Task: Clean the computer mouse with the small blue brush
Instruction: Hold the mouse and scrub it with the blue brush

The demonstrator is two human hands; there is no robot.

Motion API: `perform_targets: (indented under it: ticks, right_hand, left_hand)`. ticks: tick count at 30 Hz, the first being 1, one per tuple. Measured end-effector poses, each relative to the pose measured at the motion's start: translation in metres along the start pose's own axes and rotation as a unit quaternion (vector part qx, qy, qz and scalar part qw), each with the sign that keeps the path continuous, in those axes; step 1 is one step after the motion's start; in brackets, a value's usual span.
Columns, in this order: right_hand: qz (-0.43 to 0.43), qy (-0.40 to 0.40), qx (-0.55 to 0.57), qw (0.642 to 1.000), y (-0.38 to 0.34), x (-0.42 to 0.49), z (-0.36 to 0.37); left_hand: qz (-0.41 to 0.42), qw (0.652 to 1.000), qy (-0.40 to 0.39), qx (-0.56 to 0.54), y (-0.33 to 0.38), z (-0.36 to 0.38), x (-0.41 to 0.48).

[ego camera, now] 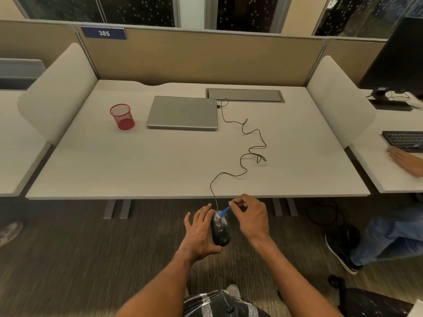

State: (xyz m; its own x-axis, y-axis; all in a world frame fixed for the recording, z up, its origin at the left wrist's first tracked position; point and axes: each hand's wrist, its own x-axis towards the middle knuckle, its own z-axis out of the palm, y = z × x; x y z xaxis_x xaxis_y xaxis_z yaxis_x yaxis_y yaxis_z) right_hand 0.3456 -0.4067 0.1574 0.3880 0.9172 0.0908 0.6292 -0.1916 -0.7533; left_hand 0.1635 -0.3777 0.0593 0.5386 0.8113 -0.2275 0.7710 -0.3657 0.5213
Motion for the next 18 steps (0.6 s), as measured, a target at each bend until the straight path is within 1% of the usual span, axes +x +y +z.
perform_targets:
  ticks: [4, 9, 11, 15, 16, 18]
  right_hand:
    - [-0.012, 0.038, -0.017, 0.999, -0.003, 0.003, -0.001]
    - [0.034, 0.038, 0.028, 0.998, -0.004, 0.002, 0.003]
    - [0.050, 0.030, 0.026, 0.998, -0.003, -0.001, 0.004]
    - [0.068, -0.041, 0.005, 0.997, 0.000, -0.008, 0.004]
    - [0.075, -0.043, 0.014, 0.996, 0.000, -0.009, 0.004]
    - [0.092, -0.011, 0.048, 0.995, 0.000, -0.012, 0.003]
  left_hand:
    - [0.001, 1.000, -0.003, 0.001, 0.001, 0.001, 0.000]
    - [0.002, 1.000, 0.002, 0.002, 0.001, 0.000, -0.001]
    - [0.001, 1.000, 0.004, 0.001, 0.001, 0.000, -0.001]
    - [-0.005, 1.000, 0.002, 0.003, 0.001, 0.000, -0.001]
    - [-0.007, 1.000, 0.001, 0.001, 0.001, 0.000, -0.002]
    - [-0.010, 1.000, -0.001, -0.001, 0.000, 0.000, -0.003]
